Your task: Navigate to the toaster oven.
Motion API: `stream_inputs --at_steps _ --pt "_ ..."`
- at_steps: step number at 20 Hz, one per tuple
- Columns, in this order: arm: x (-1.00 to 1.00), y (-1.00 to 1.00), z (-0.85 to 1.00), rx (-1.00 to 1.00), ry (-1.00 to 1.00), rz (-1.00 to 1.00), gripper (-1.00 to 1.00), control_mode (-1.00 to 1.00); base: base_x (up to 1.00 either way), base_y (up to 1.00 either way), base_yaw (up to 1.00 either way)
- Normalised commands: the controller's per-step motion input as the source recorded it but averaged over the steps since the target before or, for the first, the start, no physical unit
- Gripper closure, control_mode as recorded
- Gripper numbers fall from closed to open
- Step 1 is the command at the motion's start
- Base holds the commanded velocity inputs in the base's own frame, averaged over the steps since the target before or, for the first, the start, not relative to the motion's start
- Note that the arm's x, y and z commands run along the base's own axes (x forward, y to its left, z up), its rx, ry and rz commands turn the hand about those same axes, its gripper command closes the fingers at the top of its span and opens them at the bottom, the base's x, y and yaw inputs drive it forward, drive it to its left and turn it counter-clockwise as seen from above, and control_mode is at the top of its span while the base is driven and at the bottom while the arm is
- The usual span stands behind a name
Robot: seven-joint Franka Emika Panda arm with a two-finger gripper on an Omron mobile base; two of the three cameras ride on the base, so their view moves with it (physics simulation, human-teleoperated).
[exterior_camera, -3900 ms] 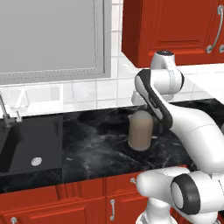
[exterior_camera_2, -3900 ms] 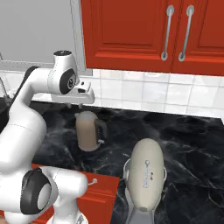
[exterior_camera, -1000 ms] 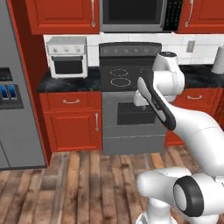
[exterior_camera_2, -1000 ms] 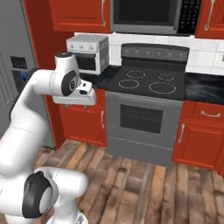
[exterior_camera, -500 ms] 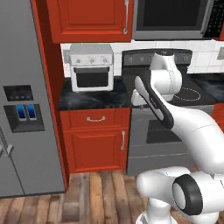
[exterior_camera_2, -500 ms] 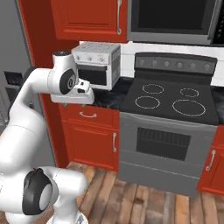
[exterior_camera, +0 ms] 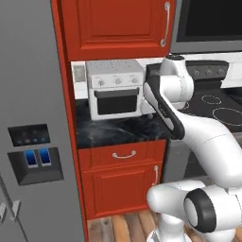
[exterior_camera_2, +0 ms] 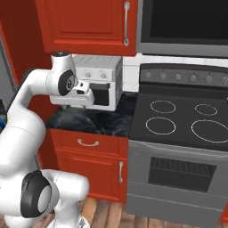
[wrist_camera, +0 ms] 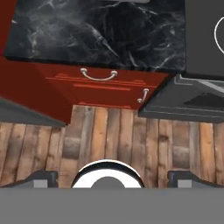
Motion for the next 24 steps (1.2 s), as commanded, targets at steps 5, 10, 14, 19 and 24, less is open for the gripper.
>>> stream_inputs --at_steps 5,10,14,19,24 --pt "0.0 0.0 0.0 0.0 0.0 0.0 -1.0 1.0 0.76 0.35 -0.24" --pt "0.0 0.0 0.0 0.0 0.0 0.0 -1.0 1.0 0.44 0.51 -0.18" --pt "0.0 0.0 0.0 0.0 0.0 0.0 -1.0 1.0 0.53 0.33 -0.06" --pt "0.0 0.0 0.0 0.0 0.0 0.0 -1.0 1.0 0.59 0.05 0.0" --pt "0.0 0.0 0.0 0.0 0.0 0.0 -1.0 1.0 0.37 0.01 0.0"
